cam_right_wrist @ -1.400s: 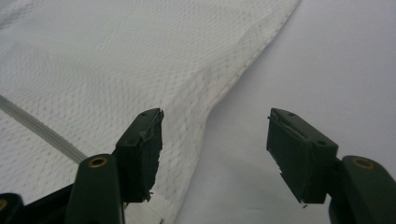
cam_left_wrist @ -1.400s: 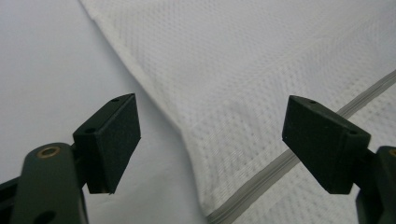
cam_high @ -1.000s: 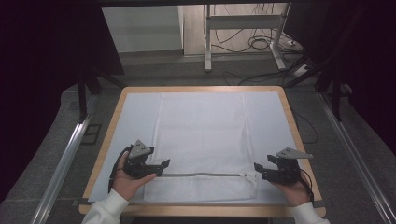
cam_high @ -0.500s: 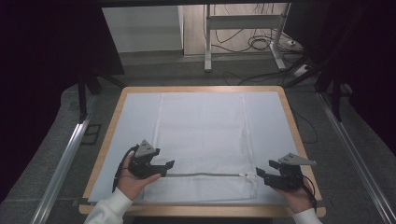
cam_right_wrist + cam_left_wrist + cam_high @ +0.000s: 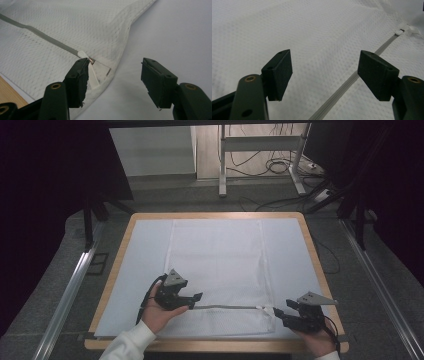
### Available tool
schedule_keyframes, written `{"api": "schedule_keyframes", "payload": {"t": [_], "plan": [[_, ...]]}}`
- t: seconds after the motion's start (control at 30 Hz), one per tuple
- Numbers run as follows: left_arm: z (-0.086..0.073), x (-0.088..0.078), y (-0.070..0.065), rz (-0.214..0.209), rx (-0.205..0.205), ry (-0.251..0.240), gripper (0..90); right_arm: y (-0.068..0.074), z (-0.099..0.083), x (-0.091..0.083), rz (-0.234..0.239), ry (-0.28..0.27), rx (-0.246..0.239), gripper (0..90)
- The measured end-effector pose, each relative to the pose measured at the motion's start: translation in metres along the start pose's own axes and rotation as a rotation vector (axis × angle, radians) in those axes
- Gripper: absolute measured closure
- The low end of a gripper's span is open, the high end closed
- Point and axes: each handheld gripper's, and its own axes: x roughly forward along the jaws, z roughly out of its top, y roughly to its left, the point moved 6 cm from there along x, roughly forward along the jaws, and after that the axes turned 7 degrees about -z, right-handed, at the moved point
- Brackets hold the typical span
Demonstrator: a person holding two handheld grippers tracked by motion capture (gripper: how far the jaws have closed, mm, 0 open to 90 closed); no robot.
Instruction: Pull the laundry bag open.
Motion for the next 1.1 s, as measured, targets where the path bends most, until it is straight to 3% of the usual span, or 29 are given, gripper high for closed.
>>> {"api": "schedule_keyframes", "payload": {"t": [0.27, 0.6, 0.83, 0.93, 1.1], "plan": [[0.013, 0.025, -0.026, -0.061, 0.042, 0.039, 31.9, 0.000, -0.007, -0.001, 0.001, 0.014, 0.000, 38.8], [0.021, 0.046, -0.048, -0.101, 0.081, 0.075, 34.1, -0.007, -0.010, -0.002, -0.012, 0.014, 0.011, 38.8], [0.028, 0.061, -0.061, -0.124, 0.076, 0.089, 35.1, -0.005, -0.010, 0.000, -0.006, 0.017, 0.004, 38.7], [0.032, 0.068, -0.069, -0.126, 0.096, 0.100, 36.3, -0.006, -0.009, 0.000, -0.004, 0.015, 0.006, 38.8], [0.033, 0.081, -0.081, -0.162, 0.089, 0.121, 38.3, -0.006, -0.009, -0.001, 0.001, 0.012, 0.014, 38.7]]}}
